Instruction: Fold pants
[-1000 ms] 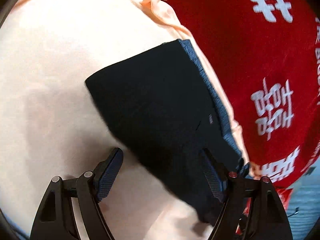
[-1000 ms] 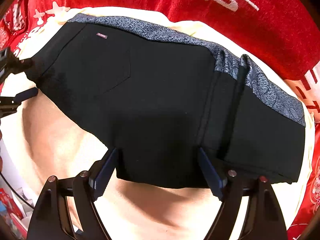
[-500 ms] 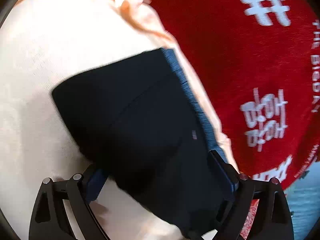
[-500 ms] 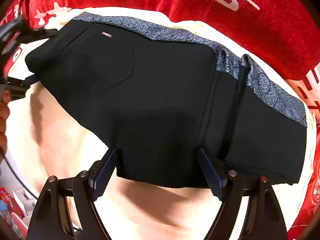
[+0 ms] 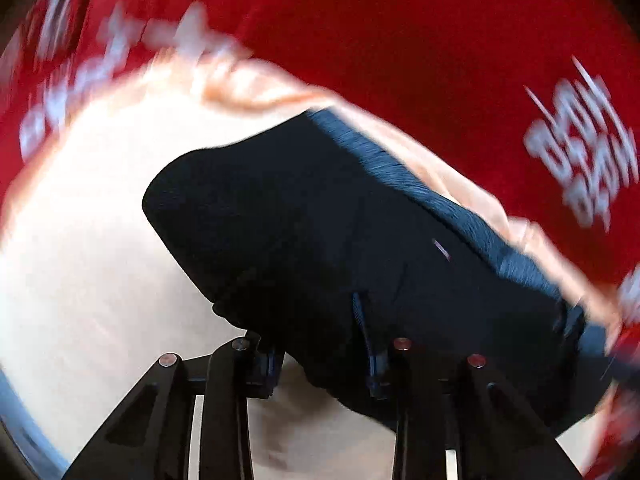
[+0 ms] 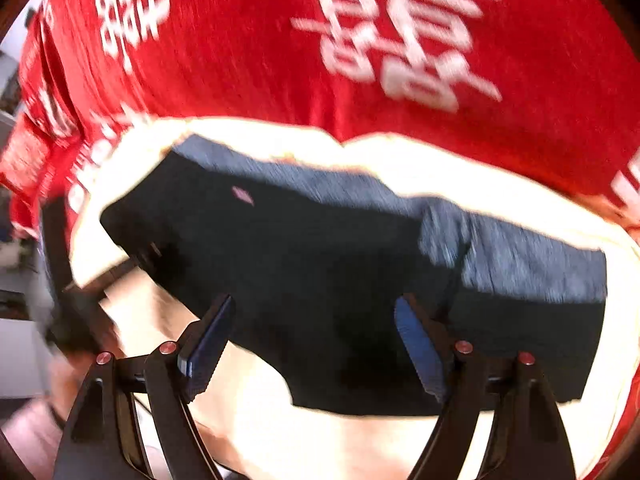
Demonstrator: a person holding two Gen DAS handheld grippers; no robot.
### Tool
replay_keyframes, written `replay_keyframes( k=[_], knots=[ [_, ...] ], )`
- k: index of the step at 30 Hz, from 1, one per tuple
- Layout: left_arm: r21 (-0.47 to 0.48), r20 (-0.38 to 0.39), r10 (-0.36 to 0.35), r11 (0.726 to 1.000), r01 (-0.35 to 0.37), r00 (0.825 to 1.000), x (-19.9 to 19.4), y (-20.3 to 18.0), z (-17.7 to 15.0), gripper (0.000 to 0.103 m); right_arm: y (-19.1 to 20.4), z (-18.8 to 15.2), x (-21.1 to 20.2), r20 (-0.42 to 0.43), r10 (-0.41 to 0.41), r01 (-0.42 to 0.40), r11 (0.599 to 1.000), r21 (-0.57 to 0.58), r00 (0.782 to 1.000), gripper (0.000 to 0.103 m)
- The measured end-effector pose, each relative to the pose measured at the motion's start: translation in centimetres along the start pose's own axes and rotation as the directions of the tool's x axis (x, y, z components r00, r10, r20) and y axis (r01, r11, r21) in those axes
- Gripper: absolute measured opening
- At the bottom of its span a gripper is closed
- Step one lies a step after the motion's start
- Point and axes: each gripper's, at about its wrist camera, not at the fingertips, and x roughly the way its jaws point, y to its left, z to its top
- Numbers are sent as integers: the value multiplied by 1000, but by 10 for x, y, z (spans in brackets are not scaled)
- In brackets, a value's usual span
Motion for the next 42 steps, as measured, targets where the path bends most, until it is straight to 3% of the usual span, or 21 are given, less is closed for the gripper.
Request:
replay_keyframes(
  k=[2, 6, 9, 13, 17, 21, 23, 26, 27, 32, 35, 42],
  knots=[
    [120, 57, 52, 991, -58, 997, -8, -20, -8, 33, 10, 27, 3, -34, 68, -68, 998, -11, 997, 84],
    [296, 150, 117, 942, -158, 982, -14, -48, -25, 33, 50, 71, 22, -143, 179, -187, 981, -44, 973, 85],
    [353, 182, 139, 915, -197, 973, -14, -58, -32, 33, 99, 94, 51, -258, 186, -224, 966, -130, 948, 85],
    [378, 195, 148, 901, -214, 969, -13, -61, -36, 33, 161, 114, 68, -334, 187, -268, 938, -219, 924, 86],
    [393, 209, 153, 891, -226, 966, -18, -61, -41, 33, 203, 119, 116, -488, 115, -267, 929, -255, 865, 87],
    [404, 225, 162, 882, -243, 961, -20, -66, -46, 33, 213, 100, 153, -567, -21, -199, 925, -323, 824, 87],
    [406, 232, 164, 879, -249, 959, -22, -68, -47, 33, 210, 94, 164, -574, -71, -169, 920, -354, 816, 84],
    [417, 223, 166, 875, -248, 961, -25, -74, -49, 33, 196, 92, 162, -575, -51, -168, 932, -321, 817, 29],
    [420, 217, 165, 874, -244, 962, -25, -76, -48, 33, 189, 94, 154, -559, -13, -185, 937, -296, 829, 20],
    [474, 251, 134, 846, -242, 959, -46, -104, -51, 33, 158, 88, 111, -470, 98, -245, 933, -262, 877, 18],
    [498, 273, 102, 836, -231, 957, -67, -125, -54, 33, 132, 84, 76, -402, 214, -311, 931, -192, 890, 18],
    [585, 326, 8, 784, -208, 945, -117, -192, -71, 33, 37, 67, -11, -221, 416, -439, 897, -61, 882, 18]
  ],
)
